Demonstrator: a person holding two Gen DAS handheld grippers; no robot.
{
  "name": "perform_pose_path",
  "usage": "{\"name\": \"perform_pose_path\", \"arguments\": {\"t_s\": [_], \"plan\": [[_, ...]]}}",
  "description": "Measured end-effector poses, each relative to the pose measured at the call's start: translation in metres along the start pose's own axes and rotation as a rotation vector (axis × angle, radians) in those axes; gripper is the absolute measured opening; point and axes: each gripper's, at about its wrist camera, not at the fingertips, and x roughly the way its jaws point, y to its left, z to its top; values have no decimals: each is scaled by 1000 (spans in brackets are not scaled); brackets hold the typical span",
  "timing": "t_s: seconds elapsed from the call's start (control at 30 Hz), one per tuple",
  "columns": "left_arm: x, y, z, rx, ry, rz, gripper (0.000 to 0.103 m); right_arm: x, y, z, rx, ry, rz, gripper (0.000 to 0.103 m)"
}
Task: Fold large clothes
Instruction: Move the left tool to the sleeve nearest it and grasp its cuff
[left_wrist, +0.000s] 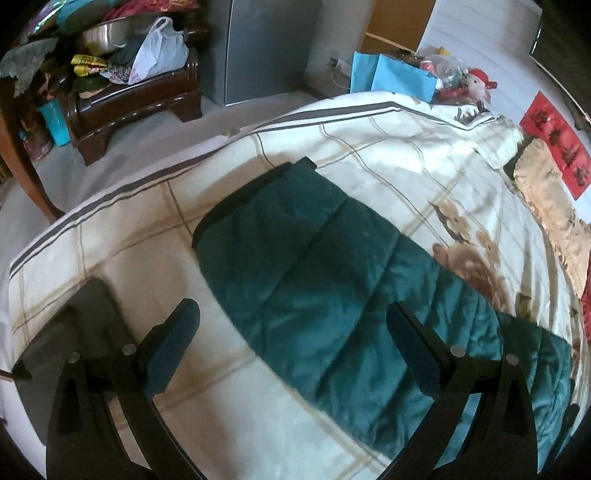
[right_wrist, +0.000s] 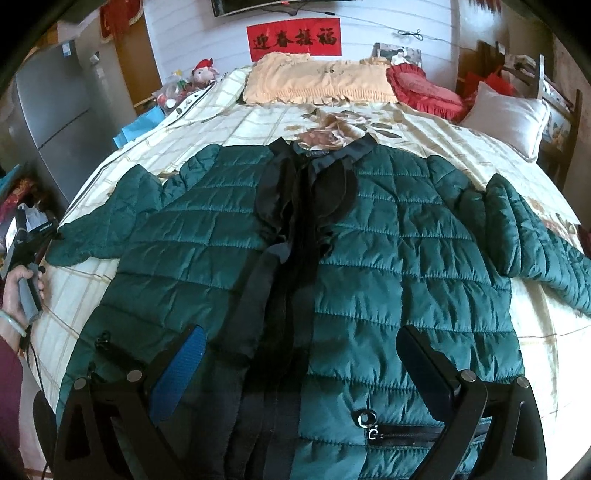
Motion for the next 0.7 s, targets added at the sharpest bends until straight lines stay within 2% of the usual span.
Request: {"name": "perform_pose_path", "arguments": {"t_s": [0.13,0.2,0.23,0.27,0.33,0.37,0.4,0.43,0.53,0.7], "plan": [[14,0,5,-13,35,-28,89,3,2,0,0,17,7,102],[17,-2,7,-3,38,-23,86,5,3,-1,5,22,4,102],[17,-3,7,8,26,-23,81,6,3,-1,7,23,4,102],[17,-4,8,15,20,-22,74,7,4,-1,8,27,5,102],[17,-5,10,28,16,-18,51,8,5,-2,7,31,6,102],[14,-4,11,24,11,-31,44,8,6,-2,4,33,6,102],[12,-4,12,20,9,-47,29,8,7,-2,1,32,6,102],[7,-5,13,21,7,-69,21,7,8,-2,-3,30,4,102],[-7,-12,15,53,-14,-101,16,6,9,-3,-5,26,5,102],[-30,-18,16,64,-43,-151,14,1,11,-5,-3,20,21,102]]}}
